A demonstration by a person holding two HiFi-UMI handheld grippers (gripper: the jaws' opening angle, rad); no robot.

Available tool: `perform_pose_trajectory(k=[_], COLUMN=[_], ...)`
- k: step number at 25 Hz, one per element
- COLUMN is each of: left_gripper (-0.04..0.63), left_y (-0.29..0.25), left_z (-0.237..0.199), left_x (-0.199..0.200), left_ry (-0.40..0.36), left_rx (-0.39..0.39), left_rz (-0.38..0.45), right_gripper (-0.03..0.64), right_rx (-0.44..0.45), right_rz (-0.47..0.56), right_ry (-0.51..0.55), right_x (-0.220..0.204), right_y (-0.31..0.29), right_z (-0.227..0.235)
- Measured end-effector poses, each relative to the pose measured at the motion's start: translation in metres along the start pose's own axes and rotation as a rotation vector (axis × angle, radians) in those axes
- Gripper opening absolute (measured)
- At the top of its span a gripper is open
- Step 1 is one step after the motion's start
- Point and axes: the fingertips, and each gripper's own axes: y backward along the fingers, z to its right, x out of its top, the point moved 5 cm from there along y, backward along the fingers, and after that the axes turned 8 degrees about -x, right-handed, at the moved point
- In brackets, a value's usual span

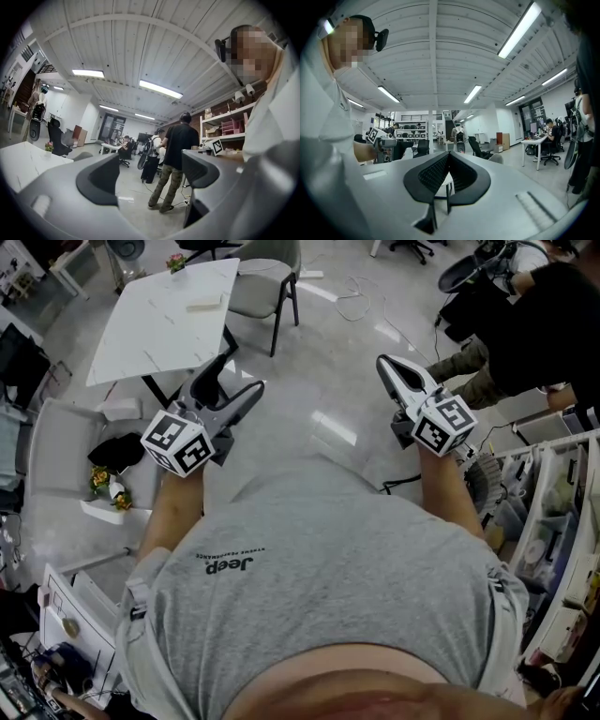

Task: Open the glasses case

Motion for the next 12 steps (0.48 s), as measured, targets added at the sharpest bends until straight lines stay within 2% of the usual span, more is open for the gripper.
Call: perform_pose_trajectory(k=[12], left_gripper=[0.449], left_y=[-0.055], left_z=[0.043], left_x=[-0.017], left_ry=[0.026], left_rx=[0.054], left_rz=[-0.007], right_gripper=[0.003], right_rx=[0.029], right_rz=[0.003], right_ry=[-0.031], right_x=[-0.007], right_y=[0.043], right_z=[0.066])
